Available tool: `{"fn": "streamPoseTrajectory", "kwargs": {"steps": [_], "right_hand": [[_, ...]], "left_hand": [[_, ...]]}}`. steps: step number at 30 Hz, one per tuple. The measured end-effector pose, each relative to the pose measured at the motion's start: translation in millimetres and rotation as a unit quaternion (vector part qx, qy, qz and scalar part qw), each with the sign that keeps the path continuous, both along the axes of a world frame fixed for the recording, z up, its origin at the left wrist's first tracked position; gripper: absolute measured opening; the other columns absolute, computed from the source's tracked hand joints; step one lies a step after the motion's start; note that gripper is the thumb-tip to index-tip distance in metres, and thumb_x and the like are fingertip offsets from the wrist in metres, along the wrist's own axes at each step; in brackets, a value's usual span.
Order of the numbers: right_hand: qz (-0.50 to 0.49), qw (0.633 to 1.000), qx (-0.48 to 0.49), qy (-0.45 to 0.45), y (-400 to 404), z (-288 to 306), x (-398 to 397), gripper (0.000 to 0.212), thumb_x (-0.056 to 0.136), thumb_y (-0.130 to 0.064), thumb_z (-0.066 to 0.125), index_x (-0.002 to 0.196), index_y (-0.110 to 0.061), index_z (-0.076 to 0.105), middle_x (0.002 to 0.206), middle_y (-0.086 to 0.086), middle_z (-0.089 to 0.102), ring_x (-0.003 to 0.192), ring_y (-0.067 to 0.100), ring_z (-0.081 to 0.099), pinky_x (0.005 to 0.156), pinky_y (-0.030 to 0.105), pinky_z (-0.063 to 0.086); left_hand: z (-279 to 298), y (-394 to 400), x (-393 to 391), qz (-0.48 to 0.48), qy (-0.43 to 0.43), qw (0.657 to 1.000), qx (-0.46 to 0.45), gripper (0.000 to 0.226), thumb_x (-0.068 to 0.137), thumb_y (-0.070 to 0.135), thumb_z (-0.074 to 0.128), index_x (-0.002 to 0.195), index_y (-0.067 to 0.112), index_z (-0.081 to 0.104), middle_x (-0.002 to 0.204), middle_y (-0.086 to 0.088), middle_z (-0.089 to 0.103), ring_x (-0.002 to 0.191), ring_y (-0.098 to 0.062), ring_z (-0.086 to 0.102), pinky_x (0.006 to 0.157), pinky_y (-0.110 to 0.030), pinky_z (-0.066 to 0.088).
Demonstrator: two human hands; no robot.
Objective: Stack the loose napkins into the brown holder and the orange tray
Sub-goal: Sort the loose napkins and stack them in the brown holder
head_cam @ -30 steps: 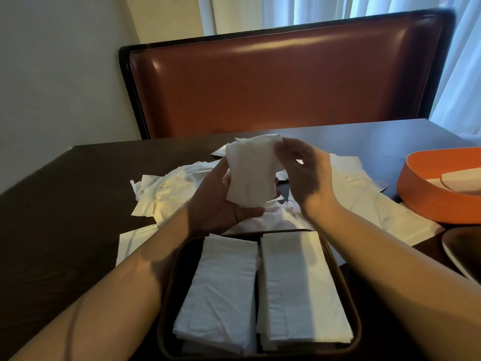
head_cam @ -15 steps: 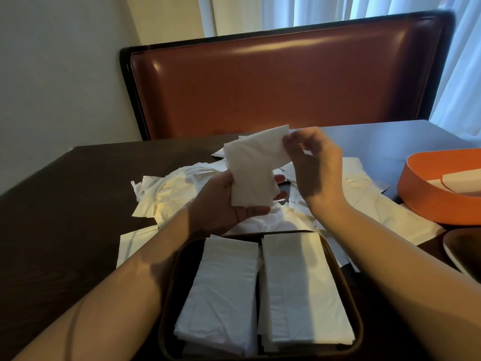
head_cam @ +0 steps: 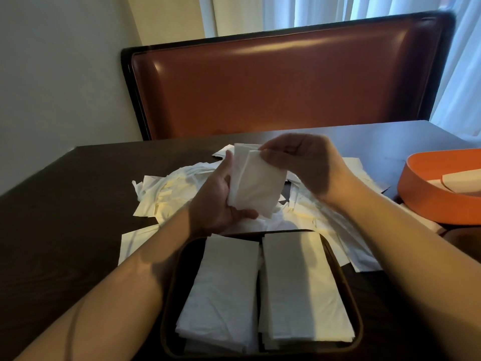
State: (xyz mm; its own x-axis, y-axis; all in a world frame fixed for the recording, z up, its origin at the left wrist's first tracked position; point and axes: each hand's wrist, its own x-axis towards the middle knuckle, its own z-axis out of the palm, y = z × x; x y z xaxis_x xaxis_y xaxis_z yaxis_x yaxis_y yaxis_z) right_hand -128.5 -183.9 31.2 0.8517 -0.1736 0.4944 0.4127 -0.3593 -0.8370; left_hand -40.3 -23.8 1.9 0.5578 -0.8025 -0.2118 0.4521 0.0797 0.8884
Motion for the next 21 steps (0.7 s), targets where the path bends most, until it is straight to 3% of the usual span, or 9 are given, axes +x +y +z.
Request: {"fn": "streamPoseTrajectory", "kwargs": {"steps": [2,4,7,9,12,15,17,19,21], "right_hand": [[-0.068,0.993,-0.087,-0.05,0,-5,4,0.019,0.09,-0.009,0.069,0.09,-0.028,0.07,0.084,-0.017,0.07,0.078,-0.001,0.068,0.074,0.013,0.054],[-0.09,0.988,-0.102,-0.076,1,-10,8,0.018,0.089,-0.009,0.07,0.091,-0.027,0.069,0.082,-0.021,0.067,0.076,-0.004,0.067,0.071,0.01,0.052],[-0.127,0.986,-0.083,-0.073,2,-19,15,0.014,0.087,-0.012,0.074,0.087,-0.026,0.069,0.081,-0.015,0.067,0.072,-0.002,0.063,0.063,0.01,0.05],[-0.161,0.981,-0.082,-0.068,3,-23,21,0.014,0.086,-0.02,0.075,0.093,-0.027,0.065,0.089,-0.013,0.065,0.078,-0.001,0.06,0.061,0.007,0.047],[-0.186,0.982,-0.032,-0.025,2,-24,23,0.036,0.089,-0.036,0.07,0.116,-0.019,0.054,0.104,-0.01,0.057,0.092,0.001,0.058,0.067,0.005,0.048],[-0.125,0.987,0.056,0.086,3,-25,22,0.052,0.088,-0.049,0.062,0.121,-0.01,0.054,0.106,0.001,0.066,0.09,0.005,0.066,0.069,0.02,0.057],[-0.065,0.98,0.112,0.152,8,-28,20,0.041,0.087,-0.045,0.065,0.112,-0.012,0.062,0.1,0.004,0.07,0.09,0.018,0.069,0.072,0.031,0.06],[-0.016,0.978,0.105,0.179,14,-32,19,0.02,0.086,-0.035,0.072,0.097,-0.018,0.069,0.091,-0.002,0.071,0.082,0.008,0.069,0.065,0.023,0.058],[-0.015,0.985,0.079,0.154,17,-33,19,0.01,0.083,-0.023,0.077,0.087,-0.016,0.072,0.077,-0.003,0.068,0.061,-0.002,0.061,0.053,0.013,0.048]], "left_hand": [[1,-1,-2,-0.027,0.0,1.0,0.006,0.081,0.088,0.074,0.02,0.121,0.016,0.067,0.123,-0.021,0.06,0.116,-0.042,0.056,0.046,-0.028,0.052],[3,-2,-5,-0.054,-0.006,0.999,0.003,0.081,0.082,0.076,0.023,0.109,0.02,0.075,0.117,-0.017,0.067,0.109,-0.037,0.063,0.046,-0.029,0.053],[2,-2,-9,-0.061,-0.027,0.998,0.014,0.073,0.084,0.072,0.035,0.117,0.014,0.066,0.117,-0.016,0.067,0.11,-0.037,0.063,0.046,-0.029,0.053],[-1,-3,-10,-0.03,-0.066,0.997,0.029,0.057,0.092,0.057,0.05,0.122,0.009,0.058,0.119,-0.018,0.066,0.111,-0.038,0.063,0.046,-0.028,0.052],[4,-6,-15,0.049,-0.073,0.996,0.014,0.035,0.099,0.039,0.048,0.114,0.009,0.058,0.105,-0.013,0.073,0.1,-0.031,0.07,0.058,-0.036,0.06],[9,-5,-14,0.116,-0.043,0.991,-0.048,0.031,0.103,0.035,0.04,0.109,0.01,0.058,0.084,-0.004,0.076,0.079,-0.017,0.074,0.075,-0.039,0.059],[11,-3,-12,0.132,-0.052,0.989,-0.048,0.035,0.103,0.038,0.04,0.117,0.011,0.058,0.088,-0.003,0.077,0.084,-0.013,0.073,0.081,-0.031,0.058],[11,0,-11,0.136,-0.034,0.989,-0.046,0.042,0.094,0.044,0.051,0.118,0.01,0.058,0.099,-0.005,0.076,0.097,-0.012,0.07,0.095,-0.026,0.053],[9,-3,-9,0.137,-0.048,0.987,-0.065,0.042,0.089,0.042,0.056,0.116,0.01,0.06,0.105,-0.005,0.074,0.102,-0.014,0.068,0.099,-0.028,0.05]]}}
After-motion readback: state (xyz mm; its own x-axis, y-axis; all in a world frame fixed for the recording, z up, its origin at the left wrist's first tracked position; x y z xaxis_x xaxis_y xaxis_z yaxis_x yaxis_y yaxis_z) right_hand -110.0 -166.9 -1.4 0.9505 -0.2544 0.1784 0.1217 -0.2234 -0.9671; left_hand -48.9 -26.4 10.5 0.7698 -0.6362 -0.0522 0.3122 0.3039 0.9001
